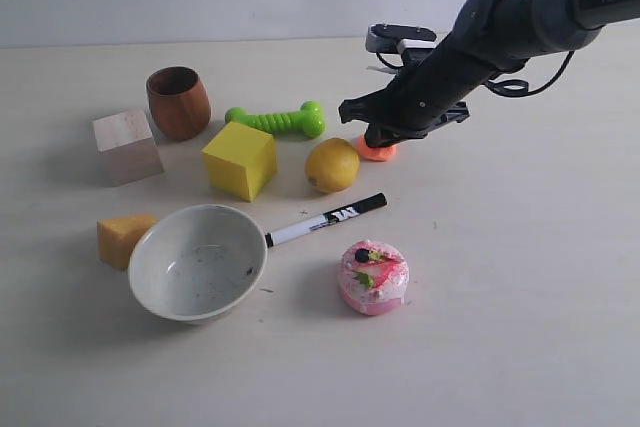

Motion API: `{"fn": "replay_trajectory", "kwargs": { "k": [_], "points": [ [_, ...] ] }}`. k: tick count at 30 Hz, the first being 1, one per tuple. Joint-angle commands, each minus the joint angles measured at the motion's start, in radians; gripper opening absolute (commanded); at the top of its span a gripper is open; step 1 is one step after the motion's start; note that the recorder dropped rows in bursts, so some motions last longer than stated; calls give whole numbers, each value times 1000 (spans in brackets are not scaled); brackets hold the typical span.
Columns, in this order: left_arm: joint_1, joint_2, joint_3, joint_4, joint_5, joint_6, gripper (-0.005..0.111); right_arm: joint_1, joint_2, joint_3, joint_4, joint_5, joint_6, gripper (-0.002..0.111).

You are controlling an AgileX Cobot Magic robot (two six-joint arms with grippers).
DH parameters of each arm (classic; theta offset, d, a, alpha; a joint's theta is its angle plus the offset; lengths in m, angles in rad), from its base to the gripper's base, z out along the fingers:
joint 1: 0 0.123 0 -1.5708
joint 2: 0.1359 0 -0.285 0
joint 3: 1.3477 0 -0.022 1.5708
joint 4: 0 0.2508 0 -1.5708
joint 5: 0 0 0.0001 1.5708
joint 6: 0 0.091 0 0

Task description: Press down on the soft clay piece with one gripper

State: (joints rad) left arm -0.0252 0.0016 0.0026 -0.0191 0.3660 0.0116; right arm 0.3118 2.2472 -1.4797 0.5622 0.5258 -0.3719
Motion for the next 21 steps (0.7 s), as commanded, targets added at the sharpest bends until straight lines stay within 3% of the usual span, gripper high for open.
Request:
{"fn": "replay_trajectory", "kwargs": {
  "k": [1,8,16,21],
  "points": [
    [-5,-2,-3,-3,-11,0,0,1,12,6,-11,19,1,20],
    [-5,-2,-3,-3,-11,0,0,1,10,6,-11,19,7,20],
    [-5,-2,-3,-3,-11,0,0,1,10,6,-13,19,7,1],
    [-5,-2,-3,-3,-11,0,0,1,4,6,-13,19,7,1]
  ]
}}
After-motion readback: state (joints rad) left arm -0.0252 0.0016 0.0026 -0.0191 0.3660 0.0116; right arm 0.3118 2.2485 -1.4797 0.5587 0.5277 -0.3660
